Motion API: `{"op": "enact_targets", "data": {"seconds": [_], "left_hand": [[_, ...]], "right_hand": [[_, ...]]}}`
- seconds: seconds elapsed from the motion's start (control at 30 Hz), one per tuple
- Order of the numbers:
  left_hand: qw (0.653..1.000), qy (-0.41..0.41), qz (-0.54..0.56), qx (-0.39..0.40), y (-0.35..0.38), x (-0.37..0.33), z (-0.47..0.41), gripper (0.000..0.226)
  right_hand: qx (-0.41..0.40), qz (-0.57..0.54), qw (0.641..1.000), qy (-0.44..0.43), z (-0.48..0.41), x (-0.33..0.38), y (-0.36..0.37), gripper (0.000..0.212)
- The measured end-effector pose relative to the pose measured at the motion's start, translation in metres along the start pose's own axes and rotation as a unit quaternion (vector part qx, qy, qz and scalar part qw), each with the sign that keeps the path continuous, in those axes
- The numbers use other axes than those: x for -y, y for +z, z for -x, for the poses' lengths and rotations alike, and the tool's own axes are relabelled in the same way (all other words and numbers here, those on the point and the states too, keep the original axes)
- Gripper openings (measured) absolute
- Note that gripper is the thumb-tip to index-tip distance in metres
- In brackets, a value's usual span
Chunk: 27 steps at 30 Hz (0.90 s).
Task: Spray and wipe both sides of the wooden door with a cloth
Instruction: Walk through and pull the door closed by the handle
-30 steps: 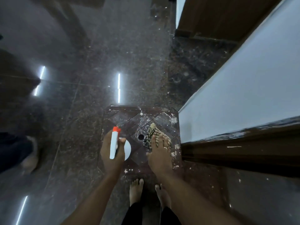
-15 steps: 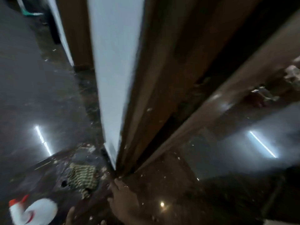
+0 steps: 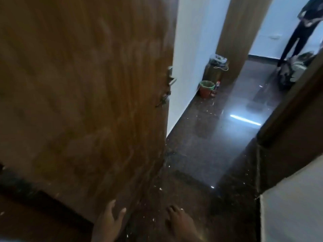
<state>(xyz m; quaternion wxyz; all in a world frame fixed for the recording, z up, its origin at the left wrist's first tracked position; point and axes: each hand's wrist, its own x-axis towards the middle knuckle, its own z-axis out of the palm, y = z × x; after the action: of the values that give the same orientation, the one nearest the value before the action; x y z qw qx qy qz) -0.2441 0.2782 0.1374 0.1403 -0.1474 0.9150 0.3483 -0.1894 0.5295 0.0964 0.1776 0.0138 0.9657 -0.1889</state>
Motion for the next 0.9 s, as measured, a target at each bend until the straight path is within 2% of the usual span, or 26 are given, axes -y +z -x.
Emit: {"op": "enact_targets", "data": {"seconds": [0.07,0.2,0.3,0.4,0.5,0.57,0.7,0.8,0.9], "left_hand": [[0.998,0.055,-0.021,-0.014,0.003,-0.064,-0.013,0.055],[0.987,0.15,-0.037,-0.04,0.017,-0.176,-0.044,0.054],[0.974,0.212,-0.058,-0.057,0.021,-0.256,-0.066,0.054],[0.962,0.246,-0.09,-0.073,0.029,-0.325,-0.1,0.056],[0.947,0.269,-0.127,-0.121,0.033,-0.386,-0.147,0.056],[0.937,0.27,-0.153,-0.157,0.032,-0.425,-0.179,0.056],[0.93,0.224,-0.205,-0.208,0.033,-0.489,-0.24,0.061],[0.948,0.169,-0.202,-0.179,0.036,-0.522,-0.279,0.063],[0.978,0.105,-0.131,-0.125,0.042,-0.547,-0.325,0.06]], "right_hand": [[-0.061,-0.005,0.998,0.026,-0.008,-0.041,-0.025,0.044],[-0.121,-0.02,0.989,0.08,-0.009,-0.099,-0.084,0.047],[-0.189,-0.042,0.979,0.068,-0.007,-0.122,-0.13,0.049],[-0.199,-0.059,0.974,0.093,-0.015,-0.142,-0.168,0.052],[-0.21,-0.048,0.97,0.112,-0.036,-0.167,-0.193,0.053],[-0.214,-0.026,0.968,0.127,-0.055,-0.181,-0.212,0.053],[-0.202,-0.021,0.965,0.167,-0.092,-0.206,-0.235,0.05],[-0.182,-0.02,0.966,0.182,-0.114,-0.223,-0.244,0.046],[-0.156,-0.021,0.968,0.195,-0.129,-0.237,-0.247,0.047]]}}
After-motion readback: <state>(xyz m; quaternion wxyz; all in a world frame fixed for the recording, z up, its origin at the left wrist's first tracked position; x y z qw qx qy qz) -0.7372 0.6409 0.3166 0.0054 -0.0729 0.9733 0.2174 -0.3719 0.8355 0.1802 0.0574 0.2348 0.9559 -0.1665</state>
